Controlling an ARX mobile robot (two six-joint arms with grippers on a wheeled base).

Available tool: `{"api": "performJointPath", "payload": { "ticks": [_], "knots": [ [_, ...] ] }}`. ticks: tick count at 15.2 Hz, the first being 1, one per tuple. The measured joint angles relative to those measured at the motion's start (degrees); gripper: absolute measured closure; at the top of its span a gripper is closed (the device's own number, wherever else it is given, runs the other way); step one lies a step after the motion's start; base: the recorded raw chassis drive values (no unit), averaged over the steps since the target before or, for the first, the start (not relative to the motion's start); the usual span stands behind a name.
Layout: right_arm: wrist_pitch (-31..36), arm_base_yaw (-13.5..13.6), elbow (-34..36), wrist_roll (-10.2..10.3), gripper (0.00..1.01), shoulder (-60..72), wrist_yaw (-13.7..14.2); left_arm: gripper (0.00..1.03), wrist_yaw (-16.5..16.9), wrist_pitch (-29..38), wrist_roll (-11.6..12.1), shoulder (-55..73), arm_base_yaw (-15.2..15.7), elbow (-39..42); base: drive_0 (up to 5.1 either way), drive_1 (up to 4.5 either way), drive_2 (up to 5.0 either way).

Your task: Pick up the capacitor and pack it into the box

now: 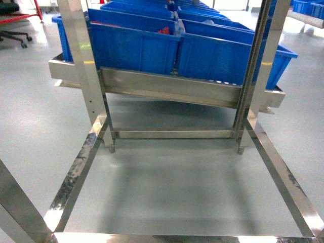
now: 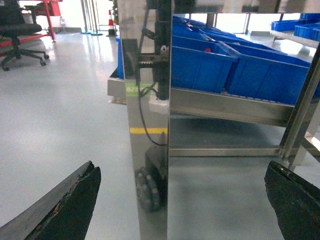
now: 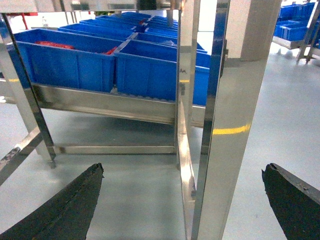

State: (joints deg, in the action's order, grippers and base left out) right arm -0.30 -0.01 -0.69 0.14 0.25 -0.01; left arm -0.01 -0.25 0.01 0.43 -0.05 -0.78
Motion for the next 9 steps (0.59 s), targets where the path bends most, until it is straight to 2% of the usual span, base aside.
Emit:
{"api": "performJointPath", "payload": {
  "ticks": [9],
  "knots": [
    [0.0, 0.0, 0.0, 0.0, 0.03, 0.0, 0.0, 0.05, 0.0, 0.0, 0.0, 0.0, 0.0, 0.0, 0.0, 0.00, 0.0]
  ]
}}
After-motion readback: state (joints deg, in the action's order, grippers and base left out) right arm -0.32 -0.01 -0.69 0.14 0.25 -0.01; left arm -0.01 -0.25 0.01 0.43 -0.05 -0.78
